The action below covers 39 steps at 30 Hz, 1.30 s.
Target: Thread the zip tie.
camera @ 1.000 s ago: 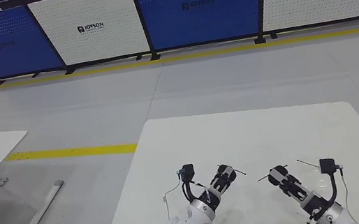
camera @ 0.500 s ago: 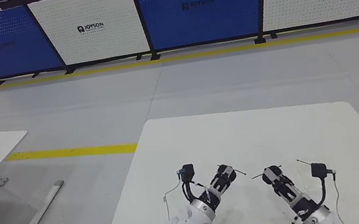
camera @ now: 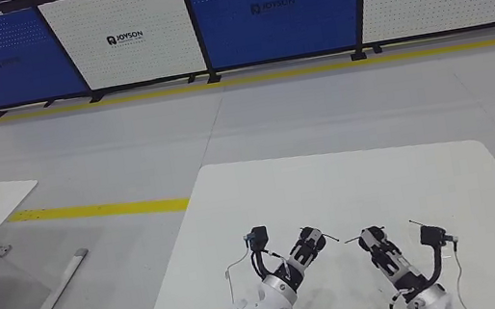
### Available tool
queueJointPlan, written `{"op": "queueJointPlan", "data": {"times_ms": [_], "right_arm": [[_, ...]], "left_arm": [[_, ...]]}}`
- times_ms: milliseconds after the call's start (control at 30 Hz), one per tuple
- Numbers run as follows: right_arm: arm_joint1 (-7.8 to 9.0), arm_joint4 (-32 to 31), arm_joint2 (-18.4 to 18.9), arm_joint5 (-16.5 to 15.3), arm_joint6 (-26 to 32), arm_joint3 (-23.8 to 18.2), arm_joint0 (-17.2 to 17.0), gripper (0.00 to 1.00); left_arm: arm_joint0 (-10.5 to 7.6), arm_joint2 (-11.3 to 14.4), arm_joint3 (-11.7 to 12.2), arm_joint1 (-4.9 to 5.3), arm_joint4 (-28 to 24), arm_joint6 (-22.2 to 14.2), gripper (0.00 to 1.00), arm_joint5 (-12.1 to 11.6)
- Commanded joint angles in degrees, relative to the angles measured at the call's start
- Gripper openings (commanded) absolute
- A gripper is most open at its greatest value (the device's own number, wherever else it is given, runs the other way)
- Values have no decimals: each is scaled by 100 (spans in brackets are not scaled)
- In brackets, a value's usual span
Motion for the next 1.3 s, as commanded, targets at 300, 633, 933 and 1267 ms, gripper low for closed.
{"op": "queueJointPlan", "data": {"times_ms": [300, 633, 933, 1267], "right_arm": [[-20, 30, 41, 2, 17, 1, -5, 0], [-90, 70, 18, -115, 134, 89, 37, 0], [-149, 90, 87, -183, 89, 149, -9, 0], [-174, 112, 65, -198, 300, 198, 27, 0]], "left_arm": [[0, 0, 0, 0, 0, 0, 0, 0], [0, 0, 0, 0, 0, 0, 0, 0], [0, 0, 0, 0, 0, 0, 0, 0], [0, 0, 0, 0, 0, 0, 0, 0]]}}
